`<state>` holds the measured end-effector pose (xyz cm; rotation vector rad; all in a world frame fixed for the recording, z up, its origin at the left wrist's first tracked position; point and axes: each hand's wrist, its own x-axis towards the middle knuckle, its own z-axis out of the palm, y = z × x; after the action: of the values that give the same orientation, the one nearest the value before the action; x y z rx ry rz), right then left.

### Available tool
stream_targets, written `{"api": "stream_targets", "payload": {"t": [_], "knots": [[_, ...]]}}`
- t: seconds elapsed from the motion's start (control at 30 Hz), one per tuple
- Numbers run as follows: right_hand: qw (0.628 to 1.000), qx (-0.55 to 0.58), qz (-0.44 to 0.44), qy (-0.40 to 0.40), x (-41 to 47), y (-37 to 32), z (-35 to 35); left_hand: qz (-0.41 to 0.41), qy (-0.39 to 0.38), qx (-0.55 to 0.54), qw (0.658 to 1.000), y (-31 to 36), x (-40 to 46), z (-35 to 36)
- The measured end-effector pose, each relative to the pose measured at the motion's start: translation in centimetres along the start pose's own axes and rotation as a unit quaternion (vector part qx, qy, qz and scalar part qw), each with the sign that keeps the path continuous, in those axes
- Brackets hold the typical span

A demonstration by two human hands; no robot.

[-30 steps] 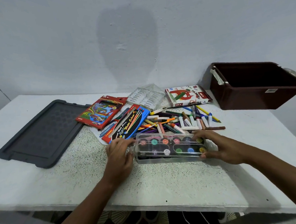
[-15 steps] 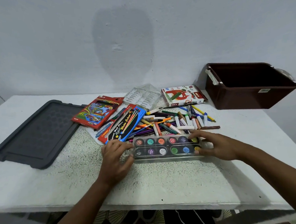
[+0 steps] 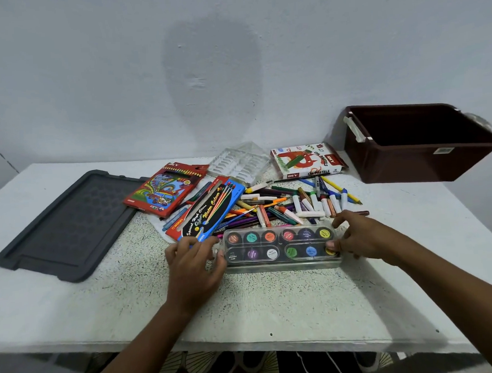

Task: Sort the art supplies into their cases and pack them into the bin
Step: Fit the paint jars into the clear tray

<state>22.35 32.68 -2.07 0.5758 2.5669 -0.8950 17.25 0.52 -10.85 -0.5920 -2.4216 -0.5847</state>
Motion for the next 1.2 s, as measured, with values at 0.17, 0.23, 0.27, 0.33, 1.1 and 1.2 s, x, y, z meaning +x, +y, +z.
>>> {"api": "stream_targets", "payload": {"t": [0.17,0.23,0.27,0.33,1.1,1.2], "knots": [[1.000,0.020,0.002,0.004,-0.4,-0.7,0.2,0.024,-0.002,-0.019,1.000,-0.1,0.0,0.2],[1.000,0.015,0.005,0.003,-0.6,-1.0,0.2,0.042,-0.003,-0.023,0.999,-0.2,-0.1,0.3],[1.000,0.008,0.007,0.005,-0.6,-1.2,0.2,0.053,-0.004,-0.023,0.998,-0.2,-0.2,0.4],[1.000,-0.020,0.009,0.011,-0.8,-1.7,0.2,0.073,0.002,-0.020,0.997,-0.4,-0.4,0.6],[0.939,-0.334,-0.058,0.058,-1.8,-4.8,1.3,0.229,0.029,0.045,0.972,-0.9,0.6,-0.1],[0.936,-0.344,-0.072,0.022,-1.6,-4.4,0.7,0.224,-0.046,0.021,0.973,-1.1,2.6,-0.7]]}}
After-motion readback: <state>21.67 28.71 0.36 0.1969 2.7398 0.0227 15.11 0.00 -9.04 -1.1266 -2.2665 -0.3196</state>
